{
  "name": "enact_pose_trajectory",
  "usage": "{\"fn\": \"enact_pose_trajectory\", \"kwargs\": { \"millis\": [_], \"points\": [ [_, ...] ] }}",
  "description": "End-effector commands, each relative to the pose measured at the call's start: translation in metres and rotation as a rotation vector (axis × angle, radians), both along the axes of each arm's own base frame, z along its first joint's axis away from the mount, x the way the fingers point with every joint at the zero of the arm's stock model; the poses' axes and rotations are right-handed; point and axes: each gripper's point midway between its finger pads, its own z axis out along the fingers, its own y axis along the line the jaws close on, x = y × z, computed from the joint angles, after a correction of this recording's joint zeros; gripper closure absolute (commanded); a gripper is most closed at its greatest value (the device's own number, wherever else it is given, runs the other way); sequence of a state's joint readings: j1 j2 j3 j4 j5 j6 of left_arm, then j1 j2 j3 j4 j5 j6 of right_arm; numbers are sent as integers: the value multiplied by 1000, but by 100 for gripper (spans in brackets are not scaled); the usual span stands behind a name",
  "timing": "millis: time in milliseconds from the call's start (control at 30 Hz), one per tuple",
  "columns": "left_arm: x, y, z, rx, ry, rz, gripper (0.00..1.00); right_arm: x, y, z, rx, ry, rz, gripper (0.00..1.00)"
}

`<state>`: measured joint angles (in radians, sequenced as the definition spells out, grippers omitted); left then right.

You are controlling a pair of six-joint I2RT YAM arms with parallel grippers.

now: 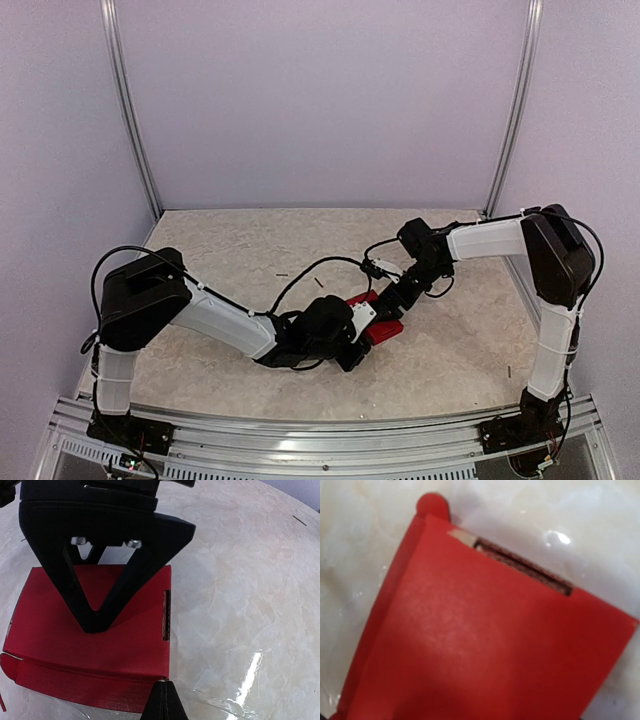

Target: Fold the paper box

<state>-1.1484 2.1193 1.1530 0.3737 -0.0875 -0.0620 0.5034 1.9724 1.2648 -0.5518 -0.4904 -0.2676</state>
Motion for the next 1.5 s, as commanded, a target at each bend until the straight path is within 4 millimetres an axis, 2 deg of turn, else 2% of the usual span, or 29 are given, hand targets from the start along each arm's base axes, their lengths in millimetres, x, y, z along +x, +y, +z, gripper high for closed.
{"fn": "enact_pose_trajectory", "kwargs": {
  "millis": [0,300,467,567,700,900,967,1100,1300,1467],
  "points": [
    [5,11,-8,38,17,37,100,-30,-41,-65,-199,149,-39,25],
    [15,6,9,16,-21,67,93,-30,-40,-64,-191,154,-41,25],
    [16,16,25,-3,-24,105,79,-29,-40,-63,-196,147,-44,25],
    [7,18,30,-22,-5,82,70,-29,-40,-64,-196,151,-45,24],
    [-6,16,28,-26,3,31,66,-30,-40,-63,-193,149,-44,23],
    [-14,12,21,-11,37,-8,67,-29,-41,-63,-194,147,-47,22],
    [-16,8,12,18,46,-34,72,-29,-41,-63,-195,149,-47,22],
    [-14,3,0,48,36,-51,80,-29,-41,-63,-194,149,-46,22],
    [-8,0,-12,88,29,-51,80,-29,-41,-63,-195,150,-47,22],
    [-3,1,-17,92,35,-46,88,-30,-41,-64,-196,153,-47,22]
  ]
}}
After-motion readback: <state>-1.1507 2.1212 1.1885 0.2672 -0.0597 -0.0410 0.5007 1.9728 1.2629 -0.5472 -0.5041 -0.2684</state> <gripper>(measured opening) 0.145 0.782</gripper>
